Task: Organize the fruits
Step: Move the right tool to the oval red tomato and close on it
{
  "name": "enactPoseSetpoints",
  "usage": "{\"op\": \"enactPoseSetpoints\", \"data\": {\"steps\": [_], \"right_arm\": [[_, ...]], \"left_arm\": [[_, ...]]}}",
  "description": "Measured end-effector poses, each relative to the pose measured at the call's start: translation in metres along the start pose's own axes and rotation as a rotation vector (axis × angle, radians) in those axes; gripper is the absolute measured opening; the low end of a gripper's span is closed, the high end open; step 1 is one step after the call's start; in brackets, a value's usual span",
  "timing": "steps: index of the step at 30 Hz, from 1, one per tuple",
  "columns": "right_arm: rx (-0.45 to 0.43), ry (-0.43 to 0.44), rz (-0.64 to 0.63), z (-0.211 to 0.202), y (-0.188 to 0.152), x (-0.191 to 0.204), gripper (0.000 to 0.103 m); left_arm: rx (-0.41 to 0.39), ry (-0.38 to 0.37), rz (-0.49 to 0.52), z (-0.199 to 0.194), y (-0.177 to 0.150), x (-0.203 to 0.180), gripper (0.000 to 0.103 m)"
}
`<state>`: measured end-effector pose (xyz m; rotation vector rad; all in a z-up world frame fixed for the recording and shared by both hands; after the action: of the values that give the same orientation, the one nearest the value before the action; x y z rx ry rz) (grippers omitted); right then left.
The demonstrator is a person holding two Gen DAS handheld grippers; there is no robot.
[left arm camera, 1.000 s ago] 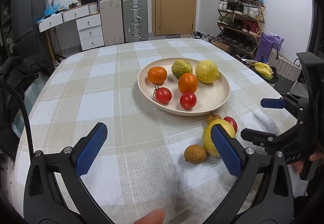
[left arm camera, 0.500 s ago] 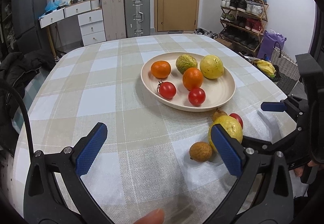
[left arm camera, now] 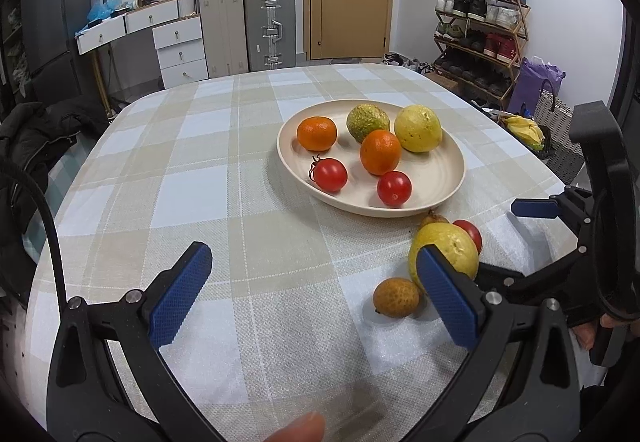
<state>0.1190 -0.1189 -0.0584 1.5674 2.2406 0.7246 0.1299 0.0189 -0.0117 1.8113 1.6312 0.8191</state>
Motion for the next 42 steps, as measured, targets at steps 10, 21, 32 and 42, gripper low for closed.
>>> {"op": "enactPoseSetpoints", "data": {"steps": [10, 21, 32, 42], "right_arm": [[0.003, 0.002, 0.015, 0.0, 0.001, -0.012, 0.103], [-0.013, 0.072, -0.051, -0.007, -0.001, 0.002, 0.067], [-0.022, 0.144, -0.021, -0.011, 0.0, -0.002, 0.03], [-0.037, 0.183, -0.008, -0.016, 0.0, -0.001, 0.024]], "left_arm": [[0.019, 0.007, 0.016, 0.004, 0.0, -0.004, 0.102], [0.033, 0.003, 0.02, 0.008, -0.003, -0.004, 0.102], [0.047, -0.001, 0.03, 0.01, -0.003, -0.006, 0.102], [0.059, -0.009, 0.023, 0.01, -0.003, -0.003, 0.102]]}}
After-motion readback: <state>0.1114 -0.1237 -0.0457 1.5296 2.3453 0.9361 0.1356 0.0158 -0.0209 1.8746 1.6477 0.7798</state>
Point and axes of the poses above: each gripper's, at about its wrist camera, not at the fingertips, and z roughly the way its jaws point, x to its left, y to its top, the point moved 1 cm from there along z, roughly the way its jaws point, and after that the axes turned 7 degrees about z, right-handed, at the moved point
